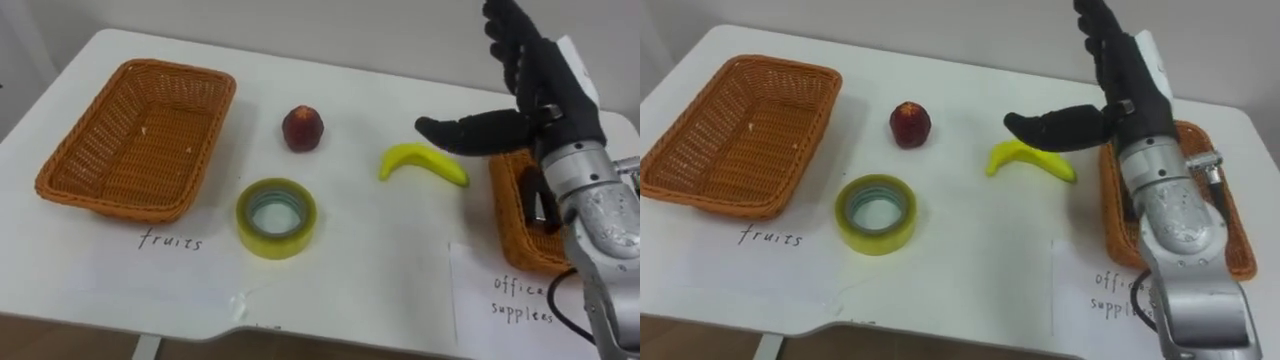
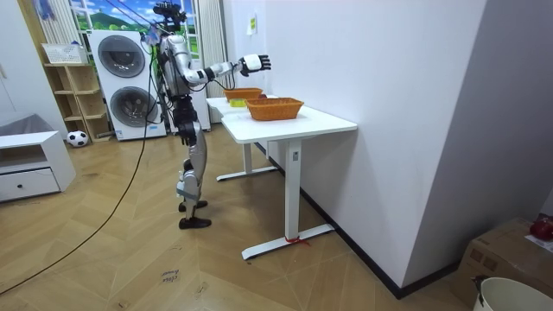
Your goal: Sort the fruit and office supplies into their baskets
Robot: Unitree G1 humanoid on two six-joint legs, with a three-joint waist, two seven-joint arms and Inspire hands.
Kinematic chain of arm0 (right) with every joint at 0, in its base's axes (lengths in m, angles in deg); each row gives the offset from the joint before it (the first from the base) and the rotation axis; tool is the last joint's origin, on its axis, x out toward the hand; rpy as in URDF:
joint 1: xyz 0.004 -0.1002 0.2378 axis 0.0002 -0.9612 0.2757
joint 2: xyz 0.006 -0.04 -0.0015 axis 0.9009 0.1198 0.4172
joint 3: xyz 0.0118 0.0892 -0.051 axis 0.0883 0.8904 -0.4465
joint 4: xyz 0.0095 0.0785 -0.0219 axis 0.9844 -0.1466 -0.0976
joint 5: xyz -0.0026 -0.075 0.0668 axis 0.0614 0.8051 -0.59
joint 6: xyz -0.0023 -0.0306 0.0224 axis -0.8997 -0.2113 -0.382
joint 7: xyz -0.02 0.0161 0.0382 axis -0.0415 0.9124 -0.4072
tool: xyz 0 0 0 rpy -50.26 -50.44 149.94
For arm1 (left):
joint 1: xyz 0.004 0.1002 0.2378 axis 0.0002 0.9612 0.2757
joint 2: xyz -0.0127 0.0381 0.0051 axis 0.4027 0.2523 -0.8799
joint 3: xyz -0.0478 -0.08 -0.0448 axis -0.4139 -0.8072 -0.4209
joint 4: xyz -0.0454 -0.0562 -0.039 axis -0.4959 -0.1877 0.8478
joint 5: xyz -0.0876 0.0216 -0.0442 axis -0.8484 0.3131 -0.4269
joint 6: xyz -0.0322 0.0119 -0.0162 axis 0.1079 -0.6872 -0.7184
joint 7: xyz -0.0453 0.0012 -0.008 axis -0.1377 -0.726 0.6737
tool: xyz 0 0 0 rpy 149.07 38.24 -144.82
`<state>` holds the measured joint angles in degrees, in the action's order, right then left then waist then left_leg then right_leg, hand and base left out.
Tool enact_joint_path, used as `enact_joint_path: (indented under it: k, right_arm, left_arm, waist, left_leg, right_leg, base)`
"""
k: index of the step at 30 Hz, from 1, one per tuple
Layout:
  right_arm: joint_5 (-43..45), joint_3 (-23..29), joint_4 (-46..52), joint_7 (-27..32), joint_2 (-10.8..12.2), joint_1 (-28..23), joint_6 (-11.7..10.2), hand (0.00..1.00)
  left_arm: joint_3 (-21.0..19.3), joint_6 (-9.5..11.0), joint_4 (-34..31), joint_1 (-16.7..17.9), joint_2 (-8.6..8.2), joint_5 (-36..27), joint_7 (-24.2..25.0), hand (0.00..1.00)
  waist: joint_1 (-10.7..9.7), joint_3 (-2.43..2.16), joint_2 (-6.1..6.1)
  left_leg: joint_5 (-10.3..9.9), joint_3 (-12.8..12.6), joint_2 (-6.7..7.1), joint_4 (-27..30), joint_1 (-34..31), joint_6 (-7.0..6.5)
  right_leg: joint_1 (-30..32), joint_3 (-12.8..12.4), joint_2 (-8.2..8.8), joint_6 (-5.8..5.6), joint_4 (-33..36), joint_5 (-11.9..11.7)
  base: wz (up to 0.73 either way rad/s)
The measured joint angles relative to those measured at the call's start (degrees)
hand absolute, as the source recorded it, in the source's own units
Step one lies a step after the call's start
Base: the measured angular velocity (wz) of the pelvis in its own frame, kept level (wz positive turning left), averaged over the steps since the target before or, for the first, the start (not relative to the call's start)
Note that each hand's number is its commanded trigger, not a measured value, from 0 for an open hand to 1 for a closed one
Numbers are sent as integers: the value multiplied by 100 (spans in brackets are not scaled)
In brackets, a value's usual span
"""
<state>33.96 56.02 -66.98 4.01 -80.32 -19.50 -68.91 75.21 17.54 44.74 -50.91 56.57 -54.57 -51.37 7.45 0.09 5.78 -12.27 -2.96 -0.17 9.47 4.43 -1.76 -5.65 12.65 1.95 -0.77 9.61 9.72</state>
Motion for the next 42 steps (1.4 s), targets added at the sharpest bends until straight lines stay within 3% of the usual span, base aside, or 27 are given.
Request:
enact_joint_path:
  k: [6, 15, 25, 33, 42]
  right_arm:
    - [-58, -370, 0, -19, 99, 160, 0, 0]
    - [154, -1041, -24, -28, 353, 334, -16, 0]
    - [156, -1290, -163, -20, 517, 600, -15, 0]
    - [148, -1379, -280, 133, 566, 648, -14, 0]
    - [379, -1610, -767, 245, 600, 675, -15, 0]
  left_arm:
    - [36, -4, 92, -15, -2, 17, 0, 0]
    - [261, -1, 93, -53, -31, 154, -43, 0]
    - [274, -120, -35, -80, -47, 150, 7, 0]
    - [265, -142, -55, -119, -135, 153, 4, 0]
    - [266, -130, -191, -184, -153, 254, -18, 0]
  waist:
    - [103, -16, 29]
    - [322, 22, 95]
    - [412, 65, 5]
    - [455, 47, -98]
    - [571, 40, -87]
  left_leg:
    - [1, 35, 5, 13, -29, 1]
    - [1, 62, -16, 9, -7, 3]
    - [1, 157, 1, 16, -89, 3]
    - [6, 175, 34, 20, -160, 5]
    - [24, 272, 79, 27, -175, 6]
  right_leg:
    - [5, 34, -1, 0, -2, 0]
    - [-20, 113, 9, 0, -4, 0]
    - [11, 176, 10, 0, -40, 0]
    - [59, 167, 14, 0, -109, 0]
    - [8, 171, 47, -4, -193, 2]
  base:
    - [3]
    - [0]
    - [4]
    - [0]
    - [5]
